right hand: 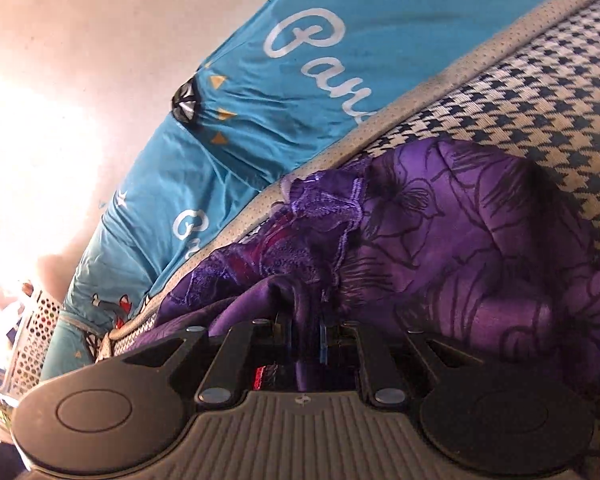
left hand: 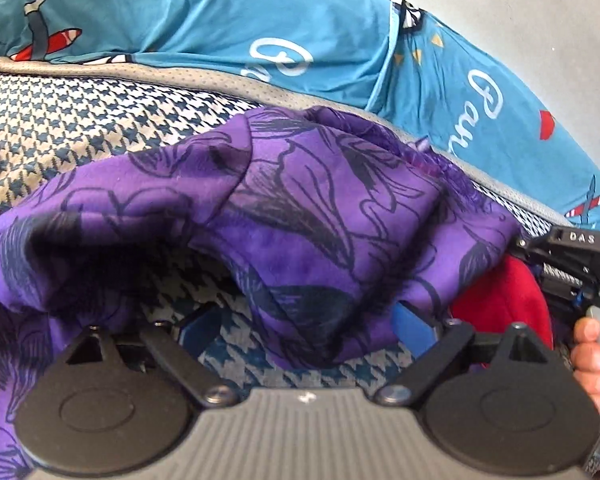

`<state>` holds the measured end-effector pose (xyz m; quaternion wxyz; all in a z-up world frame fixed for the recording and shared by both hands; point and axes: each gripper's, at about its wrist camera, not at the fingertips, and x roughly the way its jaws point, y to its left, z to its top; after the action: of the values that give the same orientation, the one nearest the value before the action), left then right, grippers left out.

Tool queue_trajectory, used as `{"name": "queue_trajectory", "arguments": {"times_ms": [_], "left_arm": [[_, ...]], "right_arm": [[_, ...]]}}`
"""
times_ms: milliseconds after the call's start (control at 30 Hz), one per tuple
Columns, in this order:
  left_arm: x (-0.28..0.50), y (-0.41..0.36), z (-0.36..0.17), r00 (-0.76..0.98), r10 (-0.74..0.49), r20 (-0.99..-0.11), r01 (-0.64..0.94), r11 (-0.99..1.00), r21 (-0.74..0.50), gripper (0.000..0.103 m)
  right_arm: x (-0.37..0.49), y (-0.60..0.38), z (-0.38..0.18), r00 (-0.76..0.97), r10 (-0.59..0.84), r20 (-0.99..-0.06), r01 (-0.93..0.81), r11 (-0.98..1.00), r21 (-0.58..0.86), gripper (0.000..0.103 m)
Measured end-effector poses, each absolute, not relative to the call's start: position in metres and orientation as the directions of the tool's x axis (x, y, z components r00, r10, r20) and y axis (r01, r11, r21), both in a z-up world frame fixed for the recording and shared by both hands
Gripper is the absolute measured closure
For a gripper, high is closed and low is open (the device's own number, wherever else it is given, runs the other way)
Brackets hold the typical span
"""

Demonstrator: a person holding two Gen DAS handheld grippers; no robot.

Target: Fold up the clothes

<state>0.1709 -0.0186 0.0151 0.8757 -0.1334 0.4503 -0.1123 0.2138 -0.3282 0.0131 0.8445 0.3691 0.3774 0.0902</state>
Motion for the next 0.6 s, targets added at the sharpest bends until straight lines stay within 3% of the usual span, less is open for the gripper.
{"name": "queue_trajectory", "arguments": {"times_ms": [167,400,600], "left_arm": [[0.166,-0.034,0.018,0.566,-0.384,-0.729,0.188,0.922,-0.34,0.01],[0.164,-0.065,0.003,0.531,-0.348,-0.773,0.303,0.929,-0.21,0.008],[0.169,-0.081,-0.012,0.598,-0.189,-0.779,0.283,0.959,-0.015,0.011]], "right_arm": [[0.219,-0.337,0.006,0.707,0.394,-0.588,0.188,0.696,0.693,0.09],[0.221,-0.337,0.005,0.701,0.389,-0.597,0.202,0.695,0.69,0.09],[0.22,-0.338,0.006,0.698,0.399,-0.594,0.196,0.692,0.695,0.09]]}}
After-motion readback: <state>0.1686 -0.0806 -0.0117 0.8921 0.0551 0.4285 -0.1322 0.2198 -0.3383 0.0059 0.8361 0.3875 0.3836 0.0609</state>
